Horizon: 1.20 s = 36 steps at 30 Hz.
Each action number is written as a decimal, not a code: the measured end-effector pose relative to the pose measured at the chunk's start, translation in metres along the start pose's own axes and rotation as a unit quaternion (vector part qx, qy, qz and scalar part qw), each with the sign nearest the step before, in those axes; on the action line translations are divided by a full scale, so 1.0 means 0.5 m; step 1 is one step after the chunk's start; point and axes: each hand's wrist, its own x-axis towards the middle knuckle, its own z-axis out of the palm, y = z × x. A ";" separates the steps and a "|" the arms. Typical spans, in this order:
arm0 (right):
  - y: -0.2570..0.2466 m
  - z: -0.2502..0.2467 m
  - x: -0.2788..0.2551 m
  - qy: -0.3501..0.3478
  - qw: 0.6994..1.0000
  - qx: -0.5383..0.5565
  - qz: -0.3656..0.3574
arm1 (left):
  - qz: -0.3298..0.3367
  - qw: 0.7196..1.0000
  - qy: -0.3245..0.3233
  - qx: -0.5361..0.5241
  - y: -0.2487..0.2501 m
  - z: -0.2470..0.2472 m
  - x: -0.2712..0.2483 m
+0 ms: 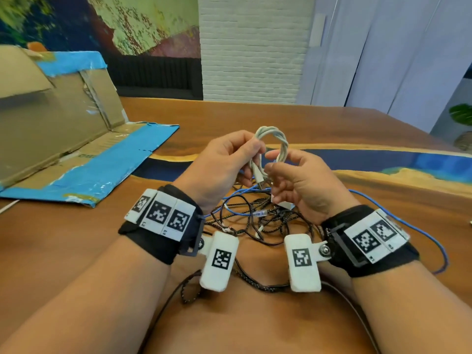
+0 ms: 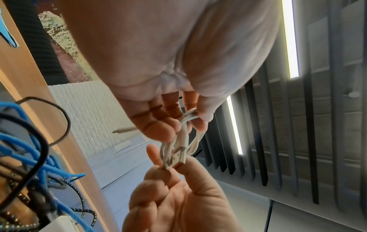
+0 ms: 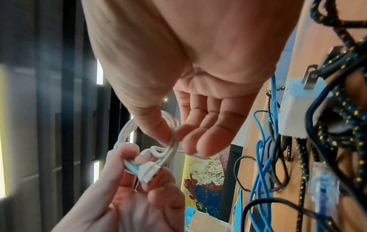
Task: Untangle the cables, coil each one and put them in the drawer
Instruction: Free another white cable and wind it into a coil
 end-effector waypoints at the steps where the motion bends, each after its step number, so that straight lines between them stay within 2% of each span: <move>1: -0.004 0.001 -0.001 0.000 1.000 0.011 0.000 | -0.001 1.000 -0.002 0.006 0.002 -0.001 0.001; 6: -0.006 0.008 0.000 0.010 0.998 0.053 -0.027 | 0.008 0.999 0.012 0.040 0.003 -0.006 0.001; 10: -0.007 0.008 0.001 -0.003 0.990 0.143 -0.004 | 0.004 0.999 0.049 0.005 0.009 -0.011 0.003; 16: -0.013 -0.003 0.001 -0.027 0.995 0.091 0.015 | -0.005 0.996 0.073 -0.040 0.005 -0.015 0.007; 20: -0.022 -0.008 -0.004 -0.031 0.997 0.065 -0.021 | 0.011 0.988 0.090 -0.127 0.012 -0.026 0.013; 24: -0.009 -0.004 -0.001 0.016 0.997 -0.026 -0.073 | 0.006 0.980 0.054 -0.193 0.014 -0.007 0.006; 27: 0.001 -0.003 0.001 0.041 0.996 0.006 -0.073 | -0.016 0.977 0.026 -0.213 0.009 0.002 0.003; 33: -0.016 0.005 -0.018 -0.076 0.991 0.104 -0.037 | -0.029 0.987 0.047 -0.149 0.000 -0.006 0.007; 36: -0.019 0.005 -0.022 -0.091 0.985 0.144 -0.019 | -0.030 0.990 0.062 -0.121 0.001 -0.011 0.007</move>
